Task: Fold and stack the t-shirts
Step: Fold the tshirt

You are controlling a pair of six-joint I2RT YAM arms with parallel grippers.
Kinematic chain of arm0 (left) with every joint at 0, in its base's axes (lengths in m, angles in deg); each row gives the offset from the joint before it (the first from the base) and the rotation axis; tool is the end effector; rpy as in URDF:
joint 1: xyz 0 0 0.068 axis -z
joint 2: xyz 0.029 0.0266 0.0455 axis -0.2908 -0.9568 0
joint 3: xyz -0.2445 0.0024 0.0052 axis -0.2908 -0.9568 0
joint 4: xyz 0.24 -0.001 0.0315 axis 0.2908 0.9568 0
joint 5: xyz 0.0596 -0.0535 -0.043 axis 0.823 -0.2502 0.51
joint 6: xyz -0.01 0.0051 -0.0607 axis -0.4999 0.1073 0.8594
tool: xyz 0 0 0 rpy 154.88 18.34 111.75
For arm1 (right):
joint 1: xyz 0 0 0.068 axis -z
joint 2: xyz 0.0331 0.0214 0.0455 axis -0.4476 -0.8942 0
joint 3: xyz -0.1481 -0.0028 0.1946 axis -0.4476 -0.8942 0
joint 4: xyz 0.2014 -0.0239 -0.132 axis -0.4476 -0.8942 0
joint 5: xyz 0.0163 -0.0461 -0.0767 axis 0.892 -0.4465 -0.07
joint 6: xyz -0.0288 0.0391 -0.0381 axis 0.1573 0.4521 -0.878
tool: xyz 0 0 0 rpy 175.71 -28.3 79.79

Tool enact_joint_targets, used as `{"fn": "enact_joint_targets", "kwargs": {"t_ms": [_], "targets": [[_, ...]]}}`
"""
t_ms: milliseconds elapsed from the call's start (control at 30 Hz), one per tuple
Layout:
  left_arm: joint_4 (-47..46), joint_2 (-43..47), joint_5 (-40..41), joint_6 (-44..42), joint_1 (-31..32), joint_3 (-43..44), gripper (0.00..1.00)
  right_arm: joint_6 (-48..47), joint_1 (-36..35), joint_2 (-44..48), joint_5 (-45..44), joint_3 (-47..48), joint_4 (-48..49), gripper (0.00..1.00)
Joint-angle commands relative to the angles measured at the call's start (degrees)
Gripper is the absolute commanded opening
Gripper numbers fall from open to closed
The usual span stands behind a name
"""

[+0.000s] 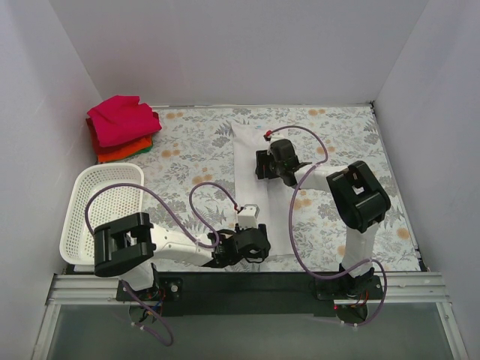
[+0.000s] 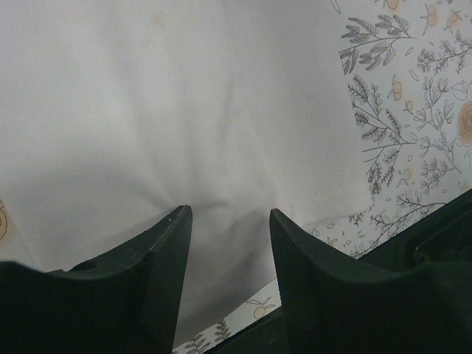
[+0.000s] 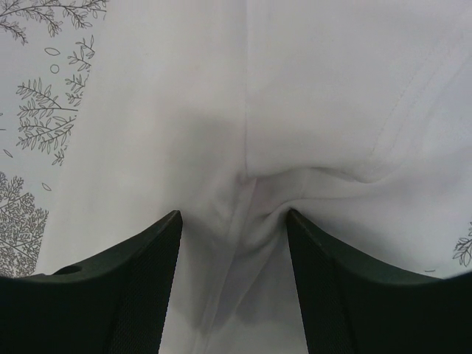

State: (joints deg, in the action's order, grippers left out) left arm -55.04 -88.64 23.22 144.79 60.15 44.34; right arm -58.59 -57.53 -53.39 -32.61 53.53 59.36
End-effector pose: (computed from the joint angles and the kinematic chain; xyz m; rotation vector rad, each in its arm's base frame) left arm 0.0831 -0.2712 0.1232 -0.6465 2.4401 -0.9189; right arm 0.3350 0.1967 0.1350 -0.2600 2.1807 0.3763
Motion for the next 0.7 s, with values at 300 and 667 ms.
{"fn": "enact_joint_targets", "kwargs": {"t_ms": [300, 667], "targets": [[4.0, 2.1, 2.2, -6.2, -1.0, 1.7, 0.44, 0.8, -0.3, 5.1, 2.2, -4.5, -3.8, 0.54], [5.6, 13.2, 9.3, -11.5, -1.3, 1.0, 0.45, 4.3, -4.0, 42.3, -3.8, -28.3, -7.4, 0.55]]}}
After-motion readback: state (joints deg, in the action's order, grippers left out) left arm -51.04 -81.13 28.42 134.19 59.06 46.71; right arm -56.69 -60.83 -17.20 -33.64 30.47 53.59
